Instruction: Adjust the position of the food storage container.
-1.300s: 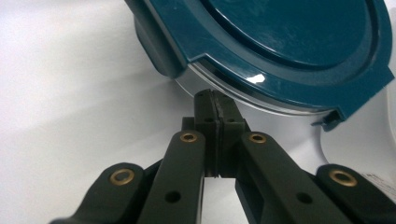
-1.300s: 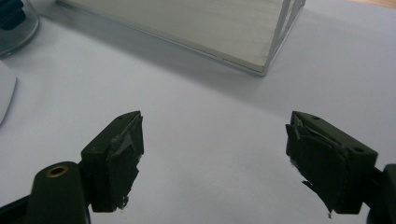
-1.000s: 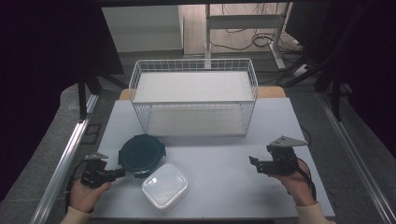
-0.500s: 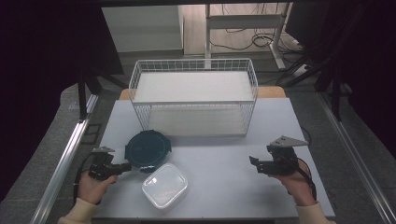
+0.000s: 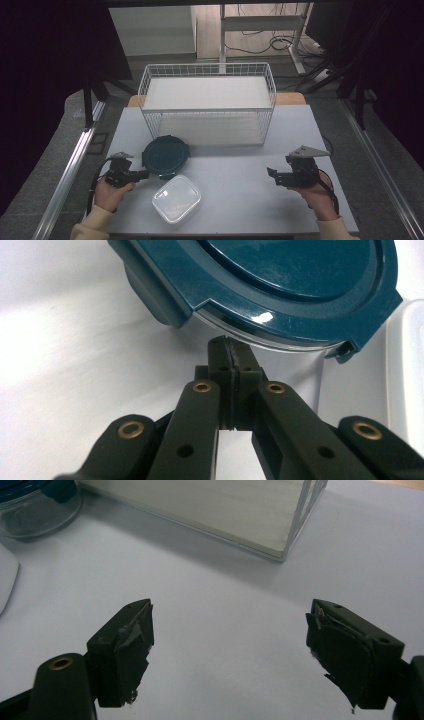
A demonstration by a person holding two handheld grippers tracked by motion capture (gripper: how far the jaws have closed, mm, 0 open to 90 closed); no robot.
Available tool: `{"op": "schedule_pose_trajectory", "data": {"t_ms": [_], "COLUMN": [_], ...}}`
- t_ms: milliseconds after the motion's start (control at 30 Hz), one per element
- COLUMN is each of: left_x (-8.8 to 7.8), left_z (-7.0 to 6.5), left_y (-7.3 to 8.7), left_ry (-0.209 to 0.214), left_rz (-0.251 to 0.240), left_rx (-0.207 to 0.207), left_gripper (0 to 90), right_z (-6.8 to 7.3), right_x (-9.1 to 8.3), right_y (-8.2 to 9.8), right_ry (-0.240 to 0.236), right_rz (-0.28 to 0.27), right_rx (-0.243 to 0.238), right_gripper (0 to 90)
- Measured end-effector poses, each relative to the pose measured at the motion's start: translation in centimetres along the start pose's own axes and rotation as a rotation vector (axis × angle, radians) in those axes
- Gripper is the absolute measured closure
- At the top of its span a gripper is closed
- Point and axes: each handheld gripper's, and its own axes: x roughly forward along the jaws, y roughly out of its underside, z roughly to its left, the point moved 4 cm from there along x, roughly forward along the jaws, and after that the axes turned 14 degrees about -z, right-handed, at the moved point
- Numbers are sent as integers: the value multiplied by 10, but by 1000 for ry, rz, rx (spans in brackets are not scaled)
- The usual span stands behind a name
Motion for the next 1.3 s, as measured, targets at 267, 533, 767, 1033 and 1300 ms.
{"op": "schedule_pose_trajectory", "data": {"t_ms": [267, 533, 767, 1033, 1300], "left_x": [9, 15, 10, -11, 5], "left_z": [-9, -14, -15, 13, 12], "left_y": [-4, -5, -5, -6, -25], "left_ry": [11, 22, 52, -29, -40], "left_rz": [19, 30, 7, -48, -55], "left_rx": [22, 31, 26, -44, -38], "left_gripper": [900, 900, 899, 899, 900], "right_z": [0, 0, 0, -2, -4], "right_x": [0, 0, 1, -1, -1], "right_y": [0, 0, 1, 0, 1], "right_ry": [-1, -2, -3, 4, 7], "right_rz": [1, 1, 5, 0, 1], "right_rx": [-1, -1, 0, 2, 6], "right_gripper": [188, 188, 188, 188, 188]}}
